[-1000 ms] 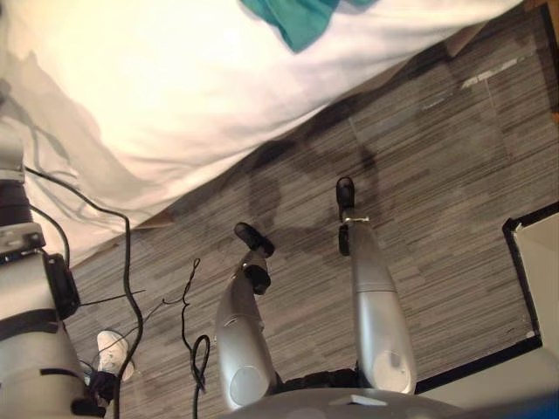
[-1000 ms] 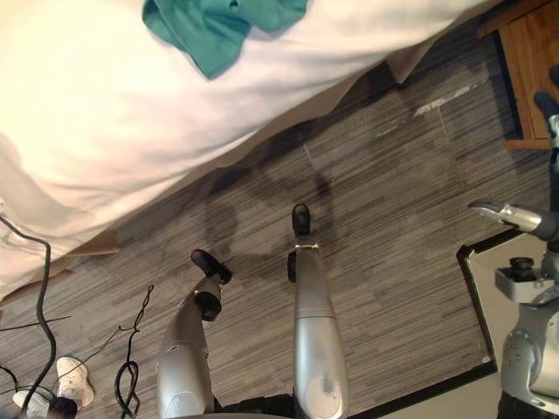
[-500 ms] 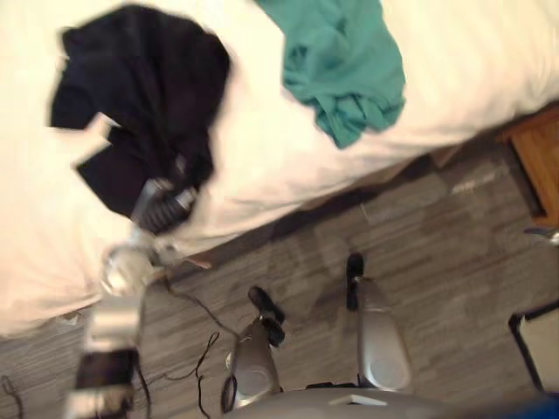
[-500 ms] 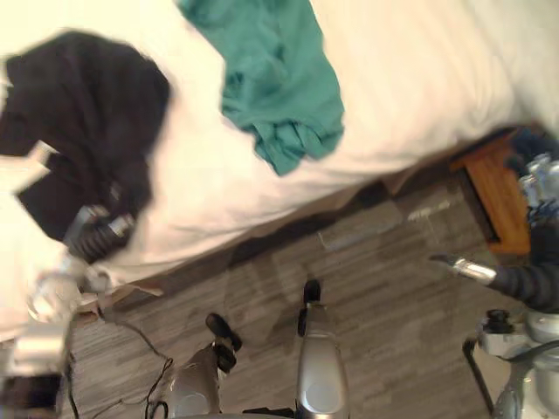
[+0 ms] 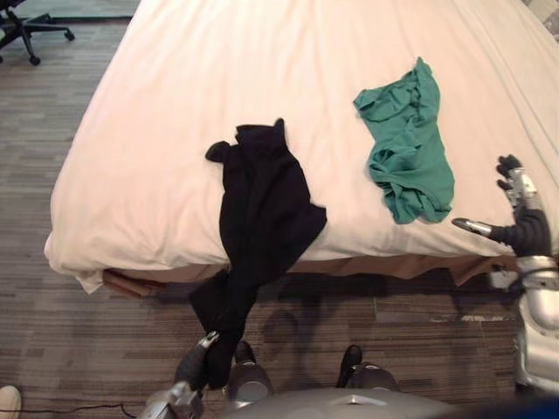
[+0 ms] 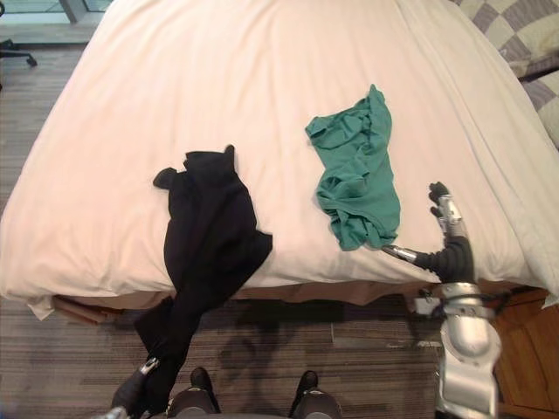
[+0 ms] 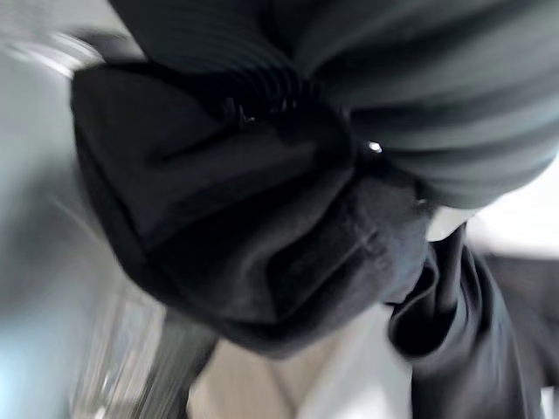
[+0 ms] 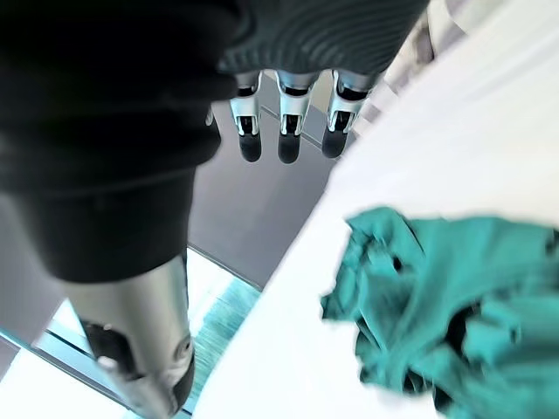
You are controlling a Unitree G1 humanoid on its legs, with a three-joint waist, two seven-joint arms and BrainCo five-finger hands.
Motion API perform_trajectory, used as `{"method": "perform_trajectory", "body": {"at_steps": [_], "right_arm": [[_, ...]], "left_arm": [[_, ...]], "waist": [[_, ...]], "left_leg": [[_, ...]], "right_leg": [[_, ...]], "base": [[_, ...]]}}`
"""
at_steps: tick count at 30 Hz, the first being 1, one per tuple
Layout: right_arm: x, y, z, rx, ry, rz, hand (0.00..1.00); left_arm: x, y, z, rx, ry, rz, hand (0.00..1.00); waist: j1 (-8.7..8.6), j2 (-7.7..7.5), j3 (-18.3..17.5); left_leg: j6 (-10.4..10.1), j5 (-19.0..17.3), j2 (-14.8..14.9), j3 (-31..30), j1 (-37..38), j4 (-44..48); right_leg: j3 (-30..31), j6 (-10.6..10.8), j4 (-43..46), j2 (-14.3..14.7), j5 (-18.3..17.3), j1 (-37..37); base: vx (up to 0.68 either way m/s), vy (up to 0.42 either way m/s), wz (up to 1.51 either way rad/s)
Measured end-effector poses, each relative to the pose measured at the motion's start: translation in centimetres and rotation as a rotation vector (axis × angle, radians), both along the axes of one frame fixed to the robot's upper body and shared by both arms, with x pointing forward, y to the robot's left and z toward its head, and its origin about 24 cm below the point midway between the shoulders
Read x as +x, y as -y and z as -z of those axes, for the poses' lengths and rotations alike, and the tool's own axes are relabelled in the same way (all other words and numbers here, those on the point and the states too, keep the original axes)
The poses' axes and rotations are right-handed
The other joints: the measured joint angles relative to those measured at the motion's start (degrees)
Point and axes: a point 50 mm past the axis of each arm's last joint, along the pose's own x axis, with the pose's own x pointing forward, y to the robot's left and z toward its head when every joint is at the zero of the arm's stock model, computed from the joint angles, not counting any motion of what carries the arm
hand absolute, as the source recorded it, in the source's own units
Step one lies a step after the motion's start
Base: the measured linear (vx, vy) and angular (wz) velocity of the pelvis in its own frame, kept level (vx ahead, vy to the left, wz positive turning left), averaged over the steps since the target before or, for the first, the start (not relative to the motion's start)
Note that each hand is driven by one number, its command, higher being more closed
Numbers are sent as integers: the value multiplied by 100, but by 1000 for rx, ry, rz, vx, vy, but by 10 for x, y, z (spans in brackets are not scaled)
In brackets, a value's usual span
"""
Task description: Tidy the bed and pick cloth on bed and put in laundry
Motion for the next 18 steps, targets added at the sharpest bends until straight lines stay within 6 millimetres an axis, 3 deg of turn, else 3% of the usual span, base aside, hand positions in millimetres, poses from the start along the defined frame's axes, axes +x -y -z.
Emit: {"method": "perform_trajectory", "body": {"at_steps": [3, 7, 13, 18], "right_arm": [[36, -8, -11, -31, -31, 6, 0], [74, -8, -52, -147, -12, 59, 0], [96, 2, -122, -316, 57, 178, 0], [98, 21, -152, -610, -48, 381, 0]], "left_arm": [[0, -15, 8, 37, -62, -158, 100], [18, -30, 5, 100, -76, -231, 100], [60, -53, -16, 207, 37, -220, 100], [98, -72, -44, 282, 174, -179, 100]], "waist": [[108, 9, 377], [222, 7, 995], [289, -12, 1522], [329, 4, 1632]], "left_leg": [[48, 214, -54, -69, -158, -197], [93, 622, -110, -215, -506, -563], [146, 984, -139, -299, -1158, -749], [130, 1404, -162, -274, -1643, -1165]], "right_leg": [[-18, -34, -47, 13, 94, -172], [-140, -129, -42, 40, 218, -563], [-183, -218, 47, 27, 320, -1270], [-208, -260, 206, 27, 355, -1992]], "base": [[-92, 5, 14], [-84, -3, 20], [-50, 2, 9], [-36, -6, 4]]}}
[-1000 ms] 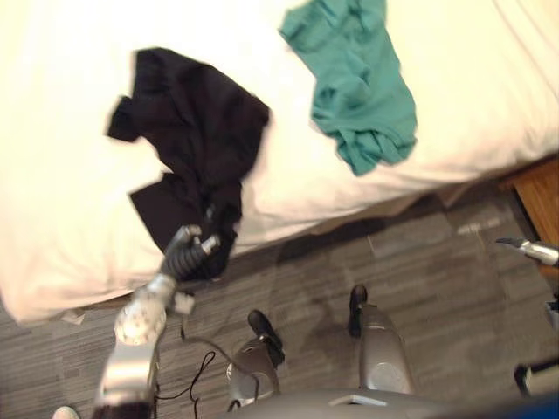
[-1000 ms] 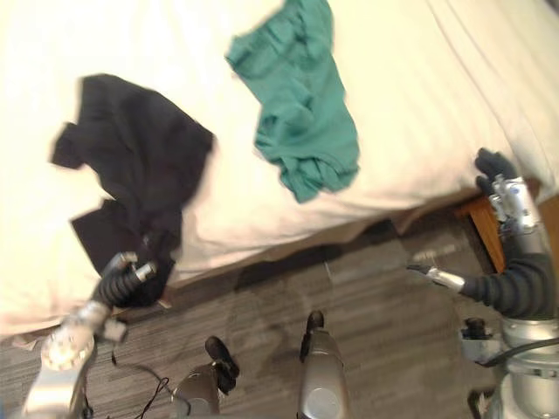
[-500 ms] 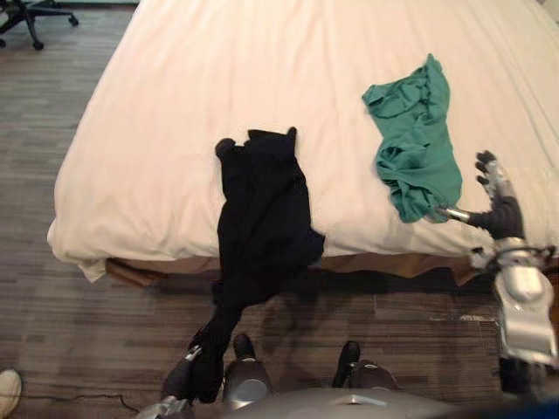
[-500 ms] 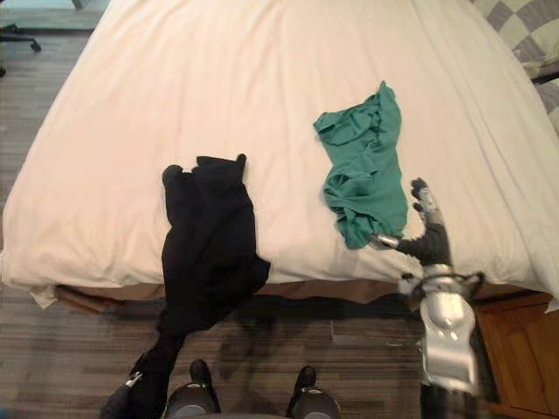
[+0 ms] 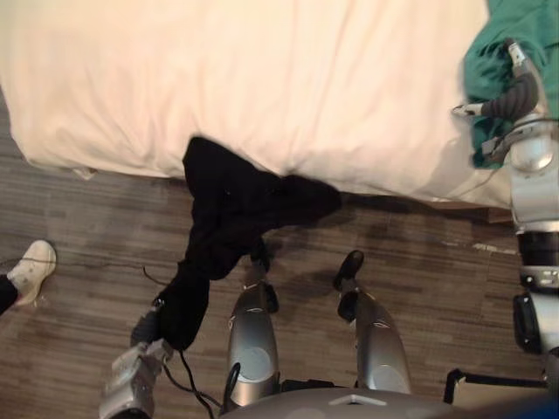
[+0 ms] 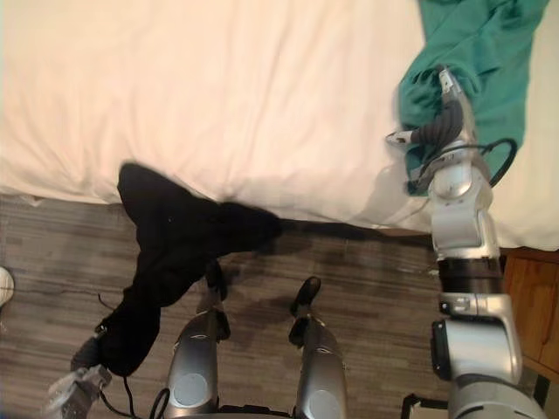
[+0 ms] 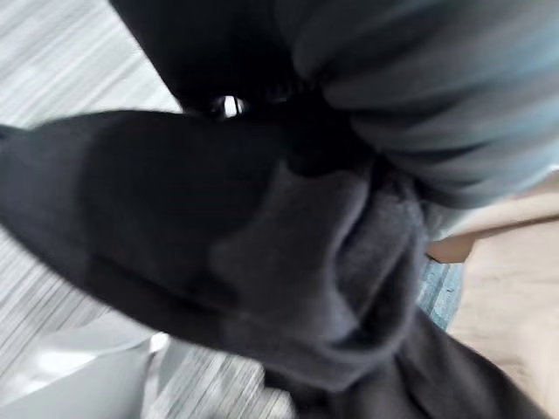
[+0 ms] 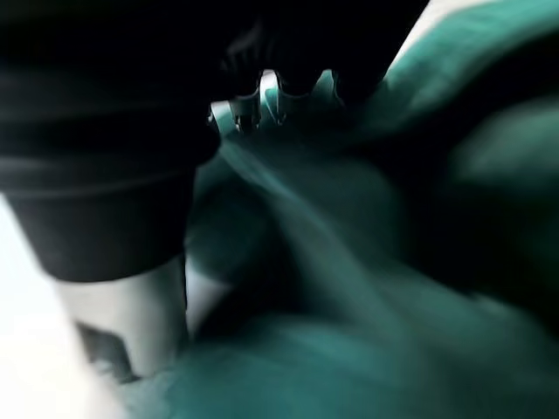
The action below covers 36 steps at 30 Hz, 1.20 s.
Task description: Tidy the bed and pick cloth on bed and put in laundry
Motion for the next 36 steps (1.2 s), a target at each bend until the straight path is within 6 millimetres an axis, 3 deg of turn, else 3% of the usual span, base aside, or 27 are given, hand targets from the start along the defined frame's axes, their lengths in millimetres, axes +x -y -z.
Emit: {"method": "perform_trajectory", "body": {"at_steps": [4, 8, 9, 12, 15, 18, 21, 23, 27, 30, 33, 36], "right_arm": [[-12, 17, -21, -109, 8, 142, 0], [-16, 24, -26, -152, 23, 210, 0], [-16, 24, -26, -164, 8, 221, 100], [-14, 29, -24, -133, -35, 240, 100], [-9, 33, -22, -36, -35, 209, 100], [-5, 42, -6, 83, -39, 185, 100], [1, 49, 30, 244, -68, 170, 100], [-3, 56, 68, 340, -98, 180, 100], [-18, 55, 135, 503, -159, 193, 100], [-32, 46, 174, 599, -157, 202, 100], [-60, 27, 216, 732, -132, 208, 100], [-84, 14, 244, 812, -135, 227, 100]], "left_arm": [[13, -9, -19, 48, 85, 59, 100], [23, -6, -24, 45, 130, 77, 100], [27, -2, -26, 45, 144, 80, 100], [47, 7, -32, 60, 159, 61, 100], [58, 11, -35, 72, 151, -3, 100], [63, 19, -31, 98, 113, -12, 100], [66, 34, -22, 93, 66, -9, 100], [66, 41, -17, 99, 36, 1, 100], [60, 38, -12, 137, -14, -11, 100], [51, 35, -5, 157, -63, -15, 100], [33, 45, 15, 139, -165, 24, 100], [19, 55, 28, 122, -222, 30, 100]], "waist": [[20, 26, 130], [54, 23, 175], [62, 21, 176], [142, -50, 190], [224, -277, 189], [216, -509, 191], [218, -654, 165], [213, -701, 140], [154, -853, 29], [-43, -1000, -97], [-209, -1004, -574], [-330, -923, -960]], "left_leg": [[-11, 30, -31, 44, -265, -15], [-14, 32, -104, 153, -393, -3], [-15, 31, -111, 154, -393, -1], [-18, 28, -51, 157, -393, -1], [-23, 33, 113, 202, -394, 4], [-36, 40, 244, 170, -284, 19], [-83, 2, 276, 201, 67, -4], [-117, -27, 268, 255, 383, -59], [-160, -65, 257, 363, 879, -169], [-166, -72, 254, 473, 1171, -171], [-222, -175, 250, 626, 1515, -172], [-270, -215, 231, 638, 1708, -172]], "right_leg": [[47, 4, 196, -73, -3, -395], [111, 6, 383, -205, -5, -637], [126, 6, 394, -206, -5, -644], [132, 12, 338, -162, 44, -629], [120, -29, -35, 65, 276, -499], [35, -51, -470, 264, 474, -165], [46, -36, -799, 389, 578, 303], [68, -32, -934, 426, 586, 630], [213, -17, -1078, 488, 595, 1033], [296, -16, -1140, 502, 593, 1290], [455, -1, -1184, 524, 573, 1540], [507, 35, -1172, 509, 505, 1700]], "base": [[-31, 7, 0], [-16, 12, -1], [0, 0, 0], [-16, -9, -7], [9, -39, -20], [64, -43, -7], [83, -22, -6], [109, -7, -8], [77, 4, -19], [63, 1, -16], [61, 11, -22], [63, 13, -8]]}}
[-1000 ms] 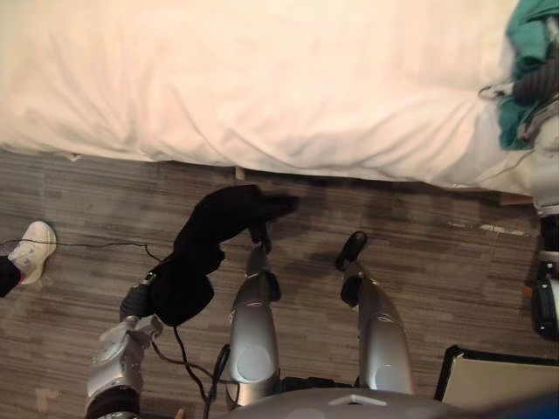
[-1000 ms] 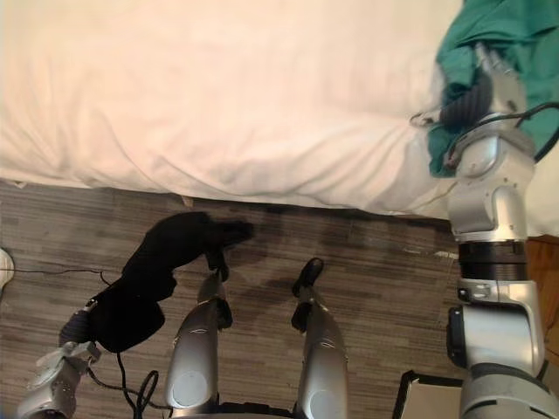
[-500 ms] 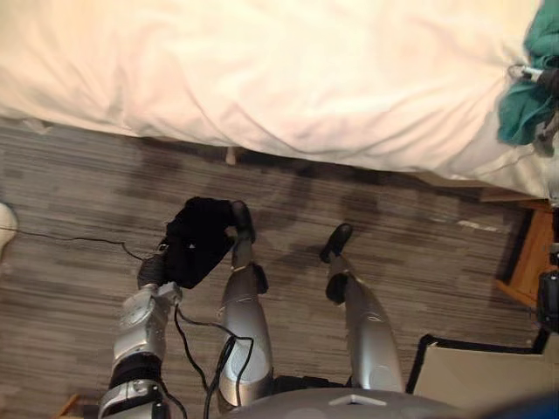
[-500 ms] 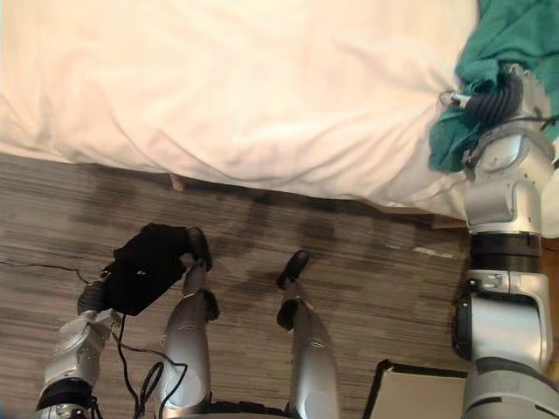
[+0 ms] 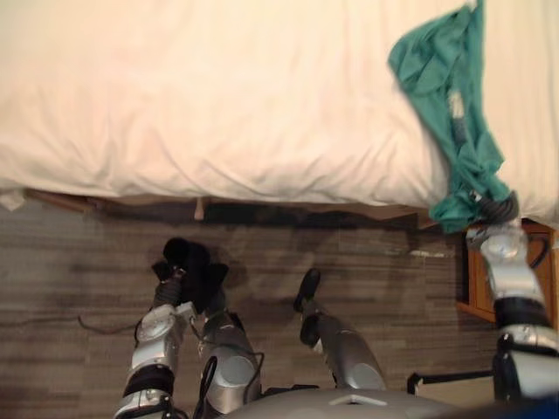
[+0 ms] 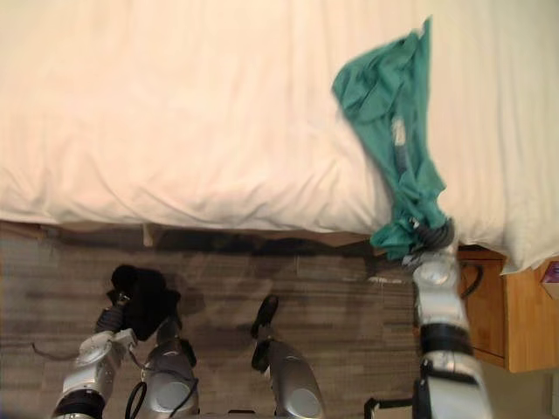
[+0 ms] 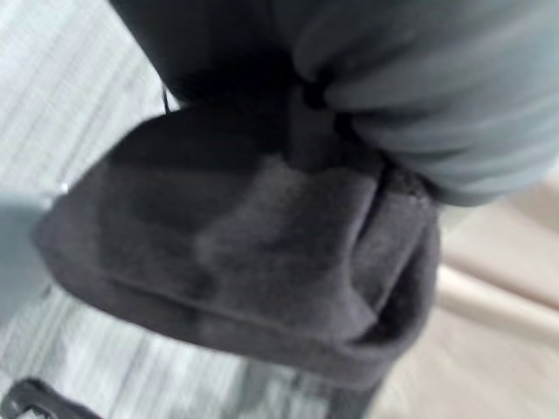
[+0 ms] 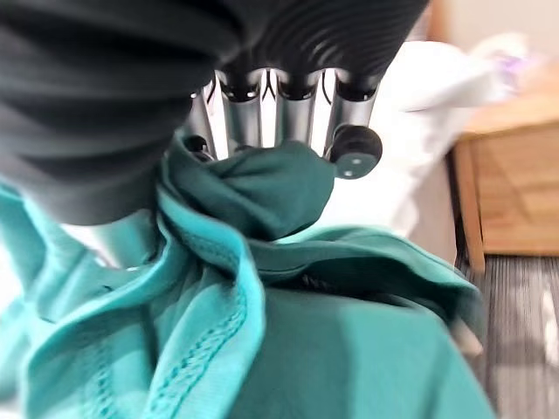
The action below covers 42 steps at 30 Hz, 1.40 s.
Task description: Tidy the bed and pick cloth on bed and put in laundry
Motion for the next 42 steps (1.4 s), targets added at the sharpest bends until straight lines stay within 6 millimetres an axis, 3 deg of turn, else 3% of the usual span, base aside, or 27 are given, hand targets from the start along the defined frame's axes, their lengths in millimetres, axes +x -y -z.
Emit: {"method": "perform_trajectory", "body": {"at_steps": [3, 8, 11, 16, 22, 29, 42], "right_arm": [[-36, -17, 36, 94, -15, 32, 100], [-107, -46, 88, 249, -123, 121, 100], [-140, -54, 116, 386, -192, 212, 100], [-190, -71, 156, 543, -360, 282, 100], [-208, -84, 167, 557, -453, 218, 100], [-207, -85, 173, 553, -575, 71, 100], [-212, -82, 180, 539, -742, -26, 100]], "left_arm": [[-24, 19, 19, -50, -80, -16, 100], [-77, 55, 51, -158, -248, -33, 100], [-94, 58, 57, -160, -286, -32, 100], [-118, 59, 64, -207, -302, -71, 100], [-126, 68, 67, -264, -284, -58, 100], [-127, 75, 68, -279, -281, -73, 100], [-128, 83, 72, -320, -304, -65, 100]], "waist": [[-170, 259, -431], [-431, 875, -1056], [-490, 1032, -1186], [-576, 1129, -1313], [-586, 1279, -1368], [-578, 1330, -1403], [-573, 1396, -1411]], "left_leg": [[-13, -160, -29, 48, 330, -1], [-11, -490, -249, 230, 834, -8], [-30, -601, -338, 294, 1122, -26], [-24, -720, -409, 404, 1635, -22], [-41, -779, -426, 436, 1928, -11], [-48, -788, -427, 351, 1959, -36], [-56, -833, -458, 39, 2006, -11]], "right_leg": [[70, 25, 79, -28, -141, 243], [284, 152, 110, -227, -261, 600], [374, 205, 27, -298, -250, 861], [462, 257, -119, -335, -209, 1347], [475, 258, -230, -332, -205, 1642], [400, 260, -297, -334, -195, 1740], [160, 285, -469, -349, -187, 2029]], "base": [[45, 29, -11], [41, 53, -15], [61, 42, -14], [63, 14, -9], [35, -4, -5], [-18, -18, 3], [6, -14, 9]]}}
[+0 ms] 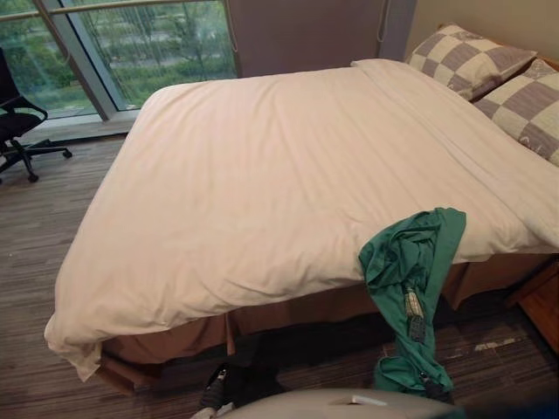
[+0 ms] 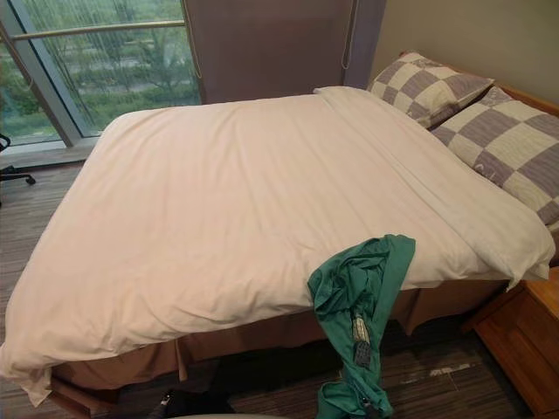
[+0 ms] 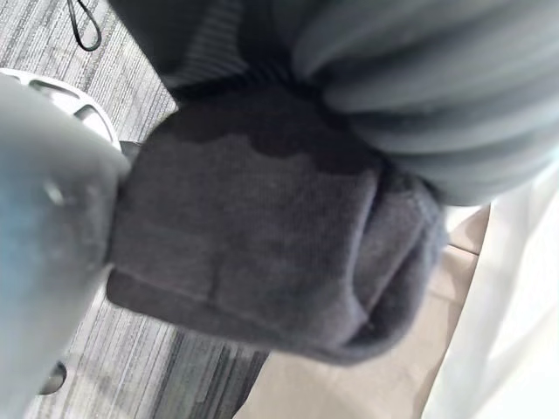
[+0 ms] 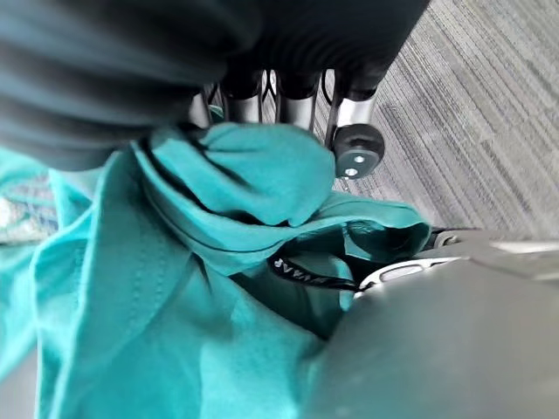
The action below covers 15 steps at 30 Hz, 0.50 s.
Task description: Tidy the bed and pick cloth on bed and put in laundry
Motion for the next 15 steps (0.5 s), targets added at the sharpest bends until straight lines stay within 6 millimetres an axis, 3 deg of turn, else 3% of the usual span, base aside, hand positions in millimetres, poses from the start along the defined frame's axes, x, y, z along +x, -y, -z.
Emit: {"method": "perform_trajectory", "body": {"at_steps": [2, 4, 6, 10, 13, 15], "right_arm": [[-3, 0, 1, 10, -17, -17, 100], [-15, -3, 3, 29, -50, -9, 100], [-24, -3, 5, 52, -82, -5, 100], [-7, -1, 4, 93, -35, -94, 100], [11, -3, 1, 98, 10, -199, 100], [15, -10, 2, 115, 19, -218, 100]], "left_arm": [[1, 1, 0, -7, 3, -7, 100], [9, 1, -1, -3, 17, 13, 100], [15, -1, -2, 5, 28, 21, 100], [12, -4, -1, 44, 3, 5, 100], [16, -6, -3, 71, 14, -40, 100], [23, -8, -6, 86, 49, -32, 100]], "waist": [[-5, 2, 6], [-183, -59, 27], [-88, -146, 0], [148, -83, 123], [166, -122, 157], [128, -244, 188]], "left_leg": [[17, -5, -20, -301, -90, -22], [123, -11, -151, -1305, -433, -29], [188, 52, -342, -1923, -605, -29], [200, 217, -462, -2430, -844, -26], [223, 391, -509, -2691, -1189, -17], [511, 863, -741, -2704, -1451, 3]], "right_leg": [[-145, 20, 108, -30, -150, 64], [812, -129, 971, 205, -1077, -155], [931, -119, 1351, 193, -1377, -229], [581, -164, 1423, 118, -1465, -155], [120, -171, 1465, 83, -1561, -211], [-391, -175, 1490, -72, -1605, -132]], "base": [[-10, -27, 68], [-3, -80, 176], [87, -90, 155], [71, -33, 77], [32, -48, 72], [-5, -50, 156]]}}
